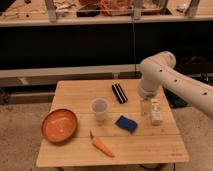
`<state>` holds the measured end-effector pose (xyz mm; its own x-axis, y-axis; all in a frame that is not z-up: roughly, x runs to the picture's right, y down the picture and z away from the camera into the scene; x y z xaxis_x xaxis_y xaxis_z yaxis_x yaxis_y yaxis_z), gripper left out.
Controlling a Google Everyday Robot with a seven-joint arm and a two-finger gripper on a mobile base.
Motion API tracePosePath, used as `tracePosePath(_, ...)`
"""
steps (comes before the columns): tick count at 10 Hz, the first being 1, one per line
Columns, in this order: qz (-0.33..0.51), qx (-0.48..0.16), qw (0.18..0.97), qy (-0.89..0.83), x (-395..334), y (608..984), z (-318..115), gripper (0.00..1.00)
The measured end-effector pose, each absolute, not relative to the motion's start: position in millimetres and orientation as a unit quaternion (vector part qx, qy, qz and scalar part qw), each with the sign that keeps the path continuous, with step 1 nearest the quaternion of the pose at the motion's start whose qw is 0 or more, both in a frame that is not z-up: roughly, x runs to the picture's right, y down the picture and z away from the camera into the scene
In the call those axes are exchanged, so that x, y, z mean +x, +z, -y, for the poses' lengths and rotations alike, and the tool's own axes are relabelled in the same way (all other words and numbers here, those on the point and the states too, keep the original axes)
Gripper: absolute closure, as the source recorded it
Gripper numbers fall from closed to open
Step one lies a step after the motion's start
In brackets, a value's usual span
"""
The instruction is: Move the arm in a circular motion
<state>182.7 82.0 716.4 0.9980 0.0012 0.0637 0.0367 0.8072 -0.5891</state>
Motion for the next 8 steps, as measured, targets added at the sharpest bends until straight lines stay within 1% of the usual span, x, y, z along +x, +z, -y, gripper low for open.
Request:
tracePosePath(3,0.034,-0.317,0.947,-0.022,158.0,700.4,-98.6,0.20)
tracePosePath(8,0.037,-0.322,0.945,-0.043,131.7,692.5,-106.0,0.20)
